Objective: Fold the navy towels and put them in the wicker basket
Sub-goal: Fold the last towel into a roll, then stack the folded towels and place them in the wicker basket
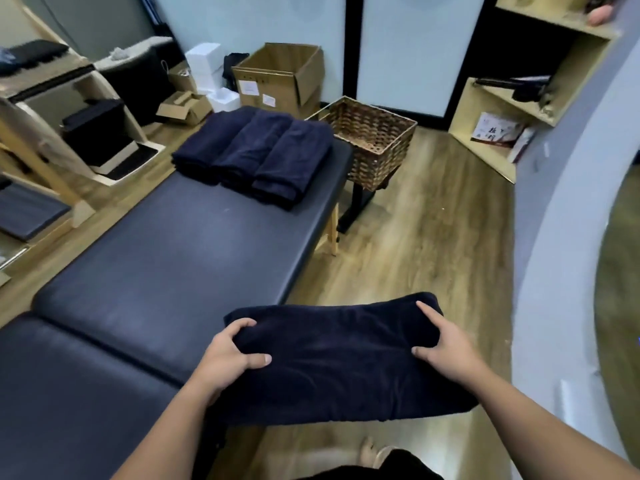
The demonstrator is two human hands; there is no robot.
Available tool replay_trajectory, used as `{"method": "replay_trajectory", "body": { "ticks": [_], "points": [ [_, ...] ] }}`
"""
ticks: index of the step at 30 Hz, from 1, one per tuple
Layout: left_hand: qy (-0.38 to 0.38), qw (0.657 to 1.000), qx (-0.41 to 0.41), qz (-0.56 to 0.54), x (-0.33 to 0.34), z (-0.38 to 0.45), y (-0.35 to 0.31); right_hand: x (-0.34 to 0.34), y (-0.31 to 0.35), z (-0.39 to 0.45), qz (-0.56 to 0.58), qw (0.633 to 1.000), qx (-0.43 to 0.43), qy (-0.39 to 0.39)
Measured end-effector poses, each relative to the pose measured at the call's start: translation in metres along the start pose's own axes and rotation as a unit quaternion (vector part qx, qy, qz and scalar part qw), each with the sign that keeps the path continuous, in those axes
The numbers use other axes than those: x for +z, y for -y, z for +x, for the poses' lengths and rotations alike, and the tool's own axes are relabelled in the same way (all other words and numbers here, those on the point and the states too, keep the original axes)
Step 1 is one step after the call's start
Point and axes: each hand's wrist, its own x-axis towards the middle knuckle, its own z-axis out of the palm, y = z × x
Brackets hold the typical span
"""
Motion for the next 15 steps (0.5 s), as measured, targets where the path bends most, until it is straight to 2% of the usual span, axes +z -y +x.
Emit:
{"method": "replay_trajectory", "body": {
  "ticks": [7, 15],
  "points": [
    [0.031, 0.998, 0.04, 0.03, 0.076, 0.08, -0.094, -0.088, -0.021, 0.062, -0.016, 0.998, 0.009, -0.058],
    [0.075, 0.994, 0.063, 0.056, 0.134, 0.206, -0.182, -0.149, -0.026, 0.169, -0.018, 0.995, 0.059, -0.081]
  ]
}}
